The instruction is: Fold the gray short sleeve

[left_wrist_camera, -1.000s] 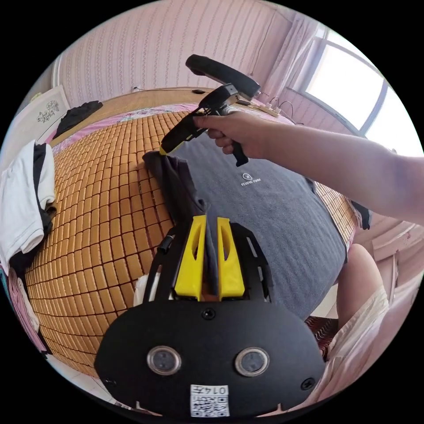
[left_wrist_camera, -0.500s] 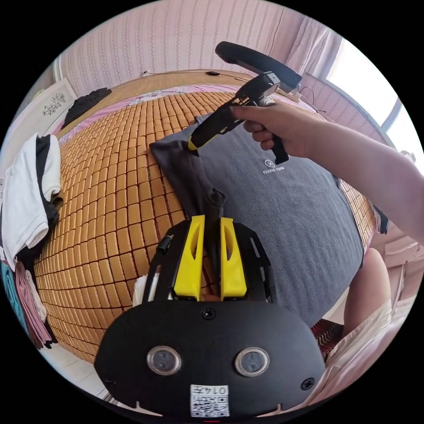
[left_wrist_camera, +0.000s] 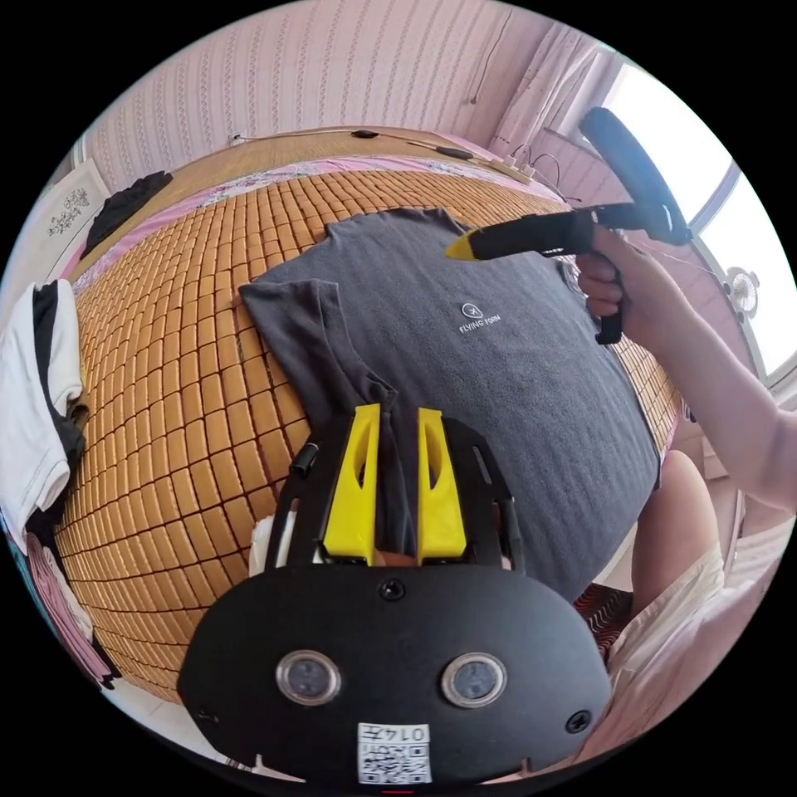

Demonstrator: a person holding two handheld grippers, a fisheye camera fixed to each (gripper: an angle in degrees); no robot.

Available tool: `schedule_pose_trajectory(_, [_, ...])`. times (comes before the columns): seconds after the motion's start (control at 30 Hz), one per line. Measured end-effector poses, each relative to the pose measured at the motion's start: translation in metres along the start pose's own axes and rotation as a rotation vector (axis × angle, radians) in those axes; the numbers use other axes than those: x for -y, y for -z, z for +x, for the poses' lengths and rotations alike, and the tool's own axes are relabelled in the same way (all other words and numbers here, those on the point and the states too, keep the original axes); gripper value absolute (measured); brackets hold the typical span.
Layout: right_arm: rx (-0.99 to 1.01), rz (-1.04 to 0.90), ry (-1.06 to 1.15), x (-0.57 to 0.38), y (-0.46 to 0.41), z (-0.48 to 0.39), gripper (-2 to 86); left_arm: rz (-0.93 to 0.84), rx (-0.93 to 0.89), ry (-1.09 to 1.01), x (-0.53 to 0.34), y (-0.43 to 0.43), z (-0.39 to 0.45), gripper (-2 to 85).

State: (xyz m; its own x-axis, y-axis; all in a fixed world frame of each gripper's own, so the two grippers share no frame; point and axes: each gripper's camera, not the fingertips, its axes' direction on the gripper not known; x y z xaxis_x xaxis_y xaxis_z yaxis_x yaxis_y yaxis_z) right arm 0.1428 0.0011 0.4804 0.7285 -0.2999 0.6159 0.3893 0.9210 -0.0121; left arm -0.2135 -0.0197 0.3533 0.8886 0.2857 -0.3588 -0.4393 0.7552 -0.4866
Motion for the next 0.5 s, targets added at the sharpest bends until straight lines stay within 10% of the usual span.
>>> schedule_pose_trajectory(0.5, [-0.330, 0.112, -0.488, -0.202, 0.135, 0.113, 8.1, 0.050, -0.213, -0.412, 0.191, -0.031, 0.133, 4.5])
